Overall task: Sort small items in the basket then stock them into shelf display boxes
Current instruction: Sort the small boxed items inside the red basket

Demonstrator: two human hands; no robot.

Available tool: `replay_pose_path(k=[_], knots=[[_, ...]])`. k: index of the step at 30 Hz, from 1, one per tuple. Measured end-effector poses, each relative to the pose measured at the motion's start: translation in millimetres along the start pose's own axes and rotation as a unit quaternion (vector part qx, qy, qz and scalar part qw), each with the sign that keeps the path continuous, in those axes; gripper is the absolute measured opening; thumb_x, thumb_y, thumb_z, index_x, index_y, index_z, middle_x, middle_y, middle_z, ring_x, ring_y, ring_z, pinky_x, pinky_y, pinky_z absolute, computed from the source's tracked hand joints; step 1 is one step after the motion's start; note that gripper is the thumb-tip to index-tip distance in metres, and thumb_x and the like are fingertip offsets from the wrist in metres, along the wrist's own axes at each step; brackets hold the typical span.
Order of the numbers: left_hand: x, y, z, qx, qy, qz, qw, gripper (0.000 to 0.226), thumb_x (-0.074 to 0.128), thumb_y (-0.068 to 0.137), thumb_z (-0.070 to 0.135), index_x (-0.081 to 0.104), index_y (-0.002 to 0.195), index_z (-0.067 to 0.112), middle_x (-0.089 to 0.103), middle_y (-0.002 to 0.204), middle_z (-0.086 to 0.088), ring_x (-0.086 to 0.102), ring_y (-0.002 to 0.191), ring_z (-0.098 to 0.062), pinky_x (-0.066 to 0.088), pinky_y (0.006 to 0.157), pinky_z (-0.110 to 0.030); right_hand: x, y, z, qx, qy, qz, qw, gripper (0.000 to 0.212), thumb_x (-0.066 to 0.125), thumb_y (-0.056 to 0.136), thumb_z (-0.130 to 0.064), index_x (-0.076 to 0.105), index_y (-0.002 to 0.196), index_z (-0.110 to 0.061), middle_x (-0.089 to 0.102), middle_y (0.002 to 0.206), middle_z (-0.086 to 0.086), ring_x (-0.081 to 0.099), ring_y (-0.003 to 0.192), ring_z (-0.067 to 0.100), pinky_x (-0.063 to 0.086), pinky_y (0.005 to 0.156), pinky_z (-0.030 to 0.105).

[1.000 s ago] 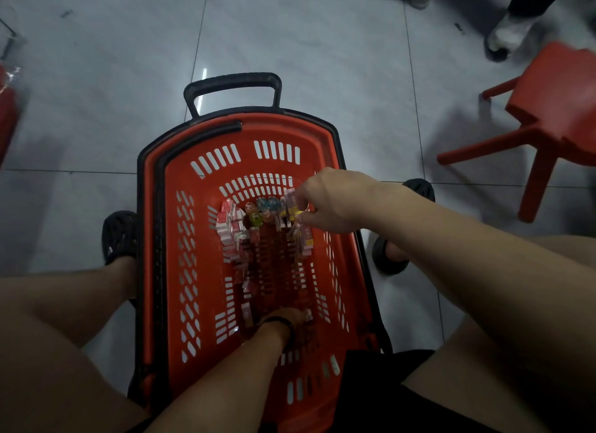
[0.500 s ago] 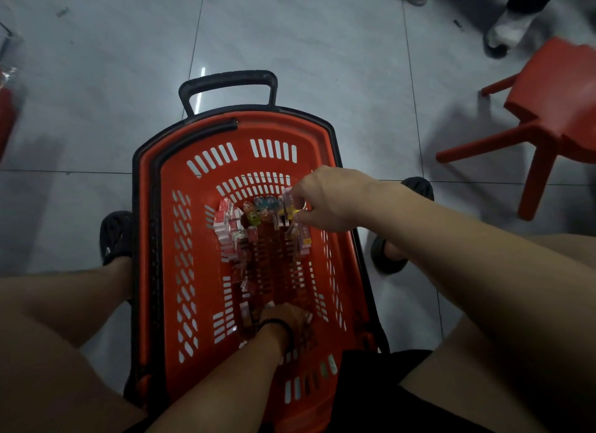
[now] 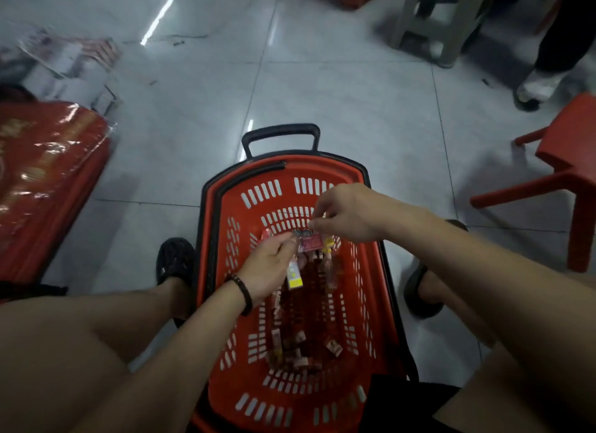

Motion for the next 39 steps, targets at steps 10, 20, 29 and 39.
replay_pose_path(k=[10,20,29,39], knots=[[-66.9,-49.1,50.3,0.0,-0.165,0.06,0.984,0.046,0.056,0.1,0.058,0.07,0.122,0.02,0.071,0.096,-0.01,0.068,0.084,-0.024,0.058,0.076,-0.044,-5.0,-8.2,-39.5,-0.002,0.409,0.065,0.91,0.027,0.085,0.091,-0.024,0.074,0.092,0.0,0.074,0.079,0.016,0.067,0.063,0.023,0.058,0.06,0.04],[-112.5,-38.8,63.4,-0.136,-0.248,-0.013,0.959,0.021,0.06,0.105,0.013,0.06,0.126,0.014,0.061,0.105,-0.01,0.053,0.066,-0.011,0.044,0.052,-0.023,21.0,-10.1,-35.6,0.082,0.467,0.041,0.88,0.021,0.081,0.093,-0.024,0.078,0.093,-0.004,0.079,0.093,0.01,0.072,0.081,0.022,0.06,0.075,0.036],[-161.0,-18.8,49.6,-0.131,0.031,-0.112,0.985,0.029,0.057,0.105,0.009,0.063,0.128,0.026,0.071,0.106,-0.009,0.06,0.079,-0.018,0.051,0.061,-0.028,185.3,52.5,-8.5,0.325,0.506,0.047,0.798,0.01,0.077,0.097,-0.017,0.076,0.103,-0.01,0.079,0.097,0.011,0.079,0.084,0.025,0.066,0.081,0.041],[-176.0,15.7,36.5,-0.128,0.022,-0.119,0.984,0.014,0.057,0.105,0.014,0.067,0.116,0.016,0.07,0.104,-0.013,0.058,0.077,-0.018,0.055,0.065,-0.028,337.7,73.7,-13.5,0.444,0.548,0.075,0.705,0.019,0.08,0.094,-0.01,0.07,0.101,0.005,0.078,0.1,0.022,0.077,0.092,0.037,0.065,0.082,0.054]])
Point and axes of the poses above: each hand's wrist, its own y-axis towards the middle knuckle, its own x-axis out of the palm, z = x × y, the point moved 4 cm from there along y, towards the middle knuckle
